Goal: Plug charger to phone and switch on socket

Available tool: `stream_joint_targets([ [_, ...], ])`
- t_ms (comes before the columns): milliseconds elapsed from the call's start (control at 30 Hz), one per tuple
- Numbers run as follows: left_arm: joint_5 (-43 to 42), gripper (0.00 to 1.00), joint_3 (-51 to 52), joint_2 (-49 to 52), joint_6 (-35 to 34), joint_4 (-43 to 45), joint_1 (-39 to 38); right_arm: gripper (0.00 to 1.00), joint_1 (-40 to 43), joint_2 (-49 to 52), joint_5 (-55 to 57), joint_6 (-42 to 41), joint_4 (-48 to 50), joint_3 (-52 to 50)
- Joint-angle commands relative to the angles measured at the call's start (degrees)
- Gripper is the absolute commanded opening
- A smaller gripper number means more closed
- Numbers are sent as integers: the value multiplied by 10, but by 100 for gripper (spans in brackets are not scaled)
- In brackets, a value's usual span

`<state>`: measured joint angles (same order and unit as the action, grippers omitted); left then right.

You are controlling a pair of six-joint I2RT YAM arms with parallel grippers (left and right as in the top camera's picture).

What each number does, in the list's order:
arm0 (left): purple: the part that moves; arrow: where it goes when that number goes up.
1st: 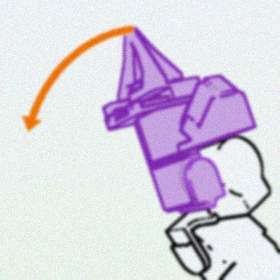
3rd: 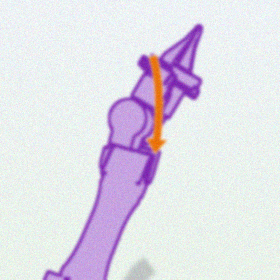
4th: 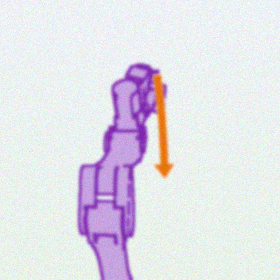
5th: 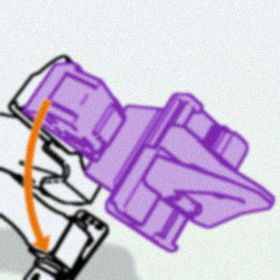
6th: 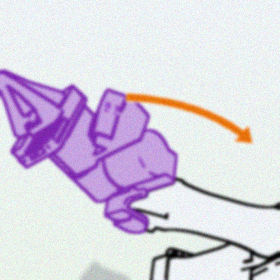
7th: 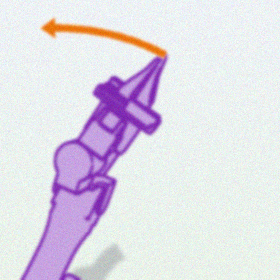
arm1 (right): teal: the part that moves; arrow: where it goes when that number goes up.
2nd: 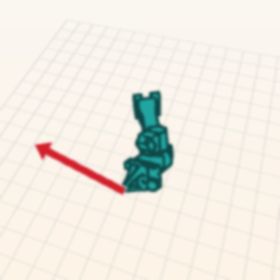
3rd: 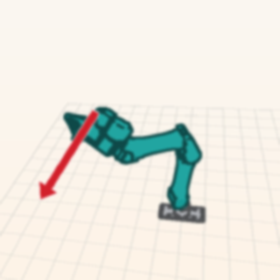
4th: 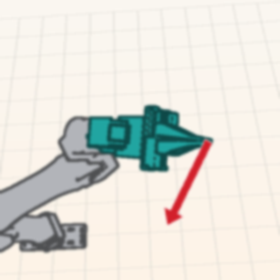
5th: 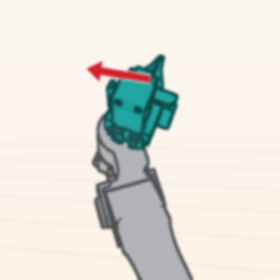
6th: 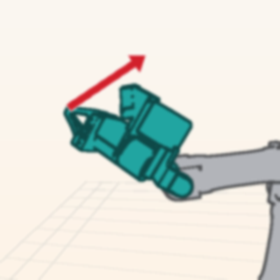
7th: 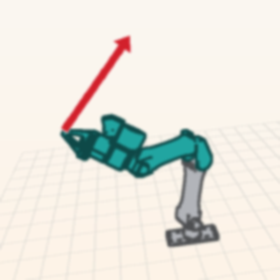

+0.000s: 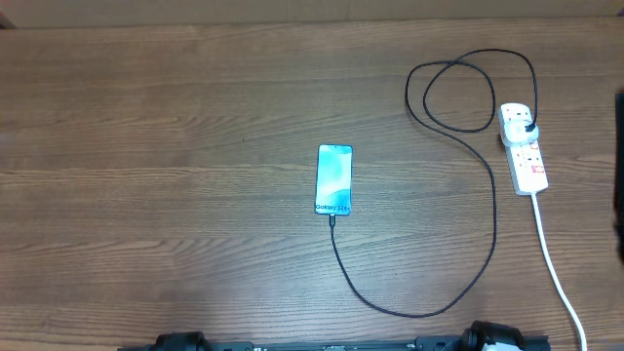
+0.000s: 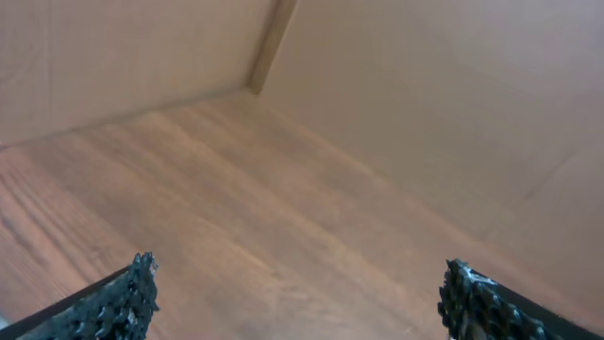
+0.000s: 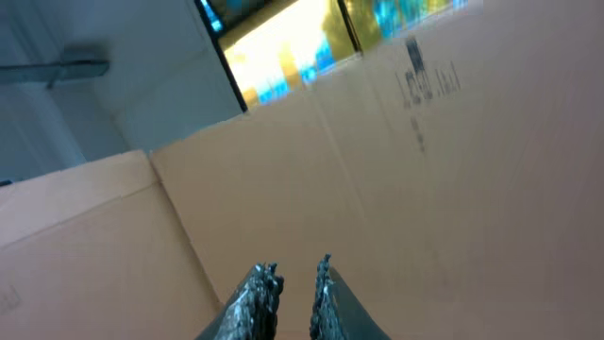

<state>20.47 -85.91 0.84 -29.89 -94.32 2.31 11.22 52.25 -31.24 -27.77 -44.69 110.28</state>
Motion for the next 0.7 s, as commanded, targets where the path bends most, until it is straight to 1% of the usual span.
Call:
stream_joint_targets([
  [0,8,100,16,-6,-45,63,3,17,-7,-61,45,26,26,-49],
  [67,-9,100,53,-6,-55,121,3,17,-7,-90,45,26,41,-73],
  [133,-49,99,119,-6,-55,189,3,21,-7,-115,47,26,59,-96],
  [300,-104,100,276,-6,-54,328,3,27,-7,-147,47,26,83,-125],
  [500,-151,100,471,-6,-52,507,3,28,-7,-157,47,26,85,-124],
  [567,-171,100,541,-6,-52,581,3,28,-7,-162,47,26,85,-124],
  [600,-188,100,588,-6,-52,636,3,29,-7,-167,47,26,85,-124],
  [667,-202,100,644,-6,-52,704,3,29,-7,-177,47,26,86,-124],
])
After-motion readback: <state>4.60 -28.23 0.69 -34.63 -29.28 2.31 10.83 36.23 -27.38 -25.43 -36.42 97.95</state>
